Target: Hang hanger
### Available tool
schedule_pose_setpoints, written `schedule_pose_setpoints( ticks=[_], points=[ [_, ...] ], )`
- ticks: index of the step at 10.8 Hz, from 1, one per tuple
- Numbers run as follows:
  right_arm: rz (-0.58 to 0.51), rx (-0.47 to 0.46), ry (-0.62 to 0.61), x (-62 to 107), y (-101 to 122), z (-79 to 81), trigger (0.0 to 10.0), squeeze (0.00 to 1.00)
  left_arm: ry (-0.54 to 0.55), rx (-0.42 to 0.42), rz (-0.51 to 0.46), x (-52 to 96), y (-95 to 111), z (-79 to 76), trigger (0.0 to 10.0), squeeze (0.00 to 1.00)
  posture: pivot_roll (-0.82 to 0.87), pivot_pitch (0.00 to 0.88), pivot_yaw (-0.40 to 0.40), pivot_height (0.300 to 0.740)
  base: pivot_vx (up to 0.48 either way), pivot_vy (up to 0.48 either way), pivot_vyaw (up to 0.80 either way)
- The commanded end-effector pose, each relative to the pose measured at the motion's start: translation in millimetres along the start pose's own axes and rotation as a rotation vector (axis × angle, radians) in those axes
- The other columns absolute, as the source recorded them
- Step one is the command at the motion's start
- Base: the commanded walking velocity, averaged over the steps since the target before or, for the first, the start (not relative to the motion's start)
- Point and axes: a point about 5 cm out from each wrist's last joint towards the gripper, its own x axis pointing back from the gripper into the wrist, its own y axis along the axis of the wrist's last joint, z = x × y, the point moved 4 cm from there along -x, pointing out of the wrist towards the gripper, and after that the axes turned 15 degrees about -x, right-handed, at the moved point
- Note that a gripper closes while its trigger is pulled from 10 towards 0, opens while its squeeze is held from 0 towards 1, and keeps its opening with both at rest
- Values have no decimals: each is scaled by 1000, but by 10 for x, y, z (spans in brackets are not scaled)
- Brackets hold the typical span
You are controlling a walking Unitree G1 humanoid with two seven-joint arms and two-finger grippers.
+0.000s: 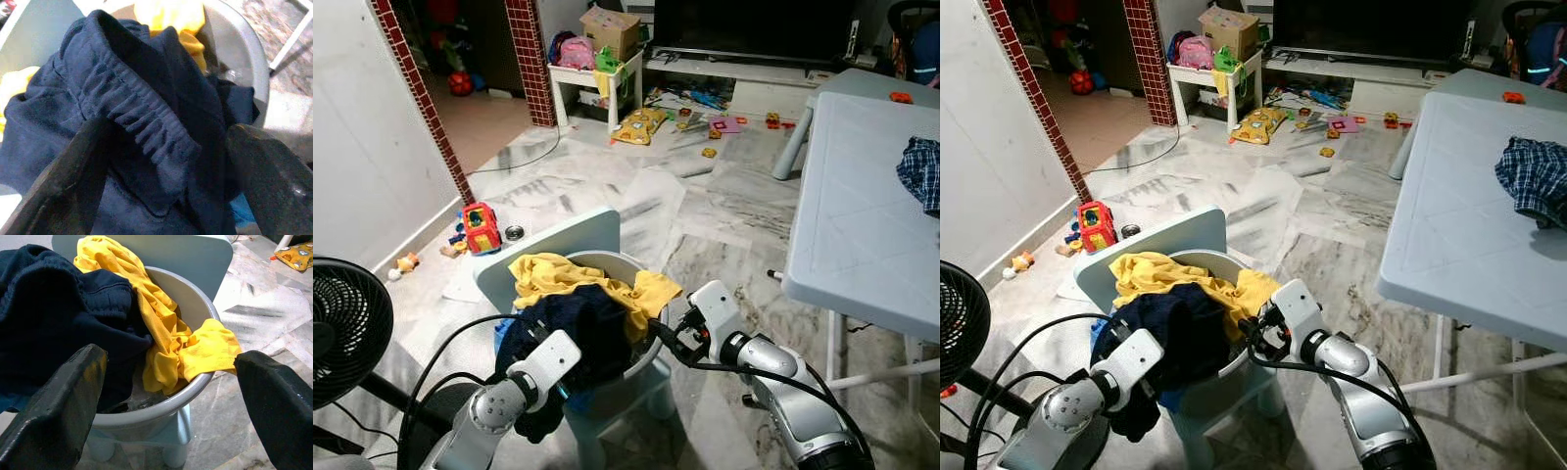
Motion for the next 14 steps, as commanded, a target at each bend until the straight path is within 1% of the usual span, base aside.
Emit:
schedule_pose_setpoints(
  ticks=[1,8,11,14],
  points=[
    [-8,0,2,-9,28,7,10000,0,-15,-32,1,6,18,24,0,0,-156,0,67,740,0,0,0],
    [-6,-7,0,-4,14,10,10000,0,-110,-90,61,35,-97,-74,0,0,-157,0,71,740,0,0,0],
    [-6,-5,-1,-5,19,2,10000,0,-139,-91,81,45,-184,-144,0,0,-156,0,69,740,0,0,0],
    [-6,-4,-3,-5,27,-3,10000,0,-146,-87,93,41,-234,-169,0,0,-158,0,67,740,0,0,0]
  ],
)
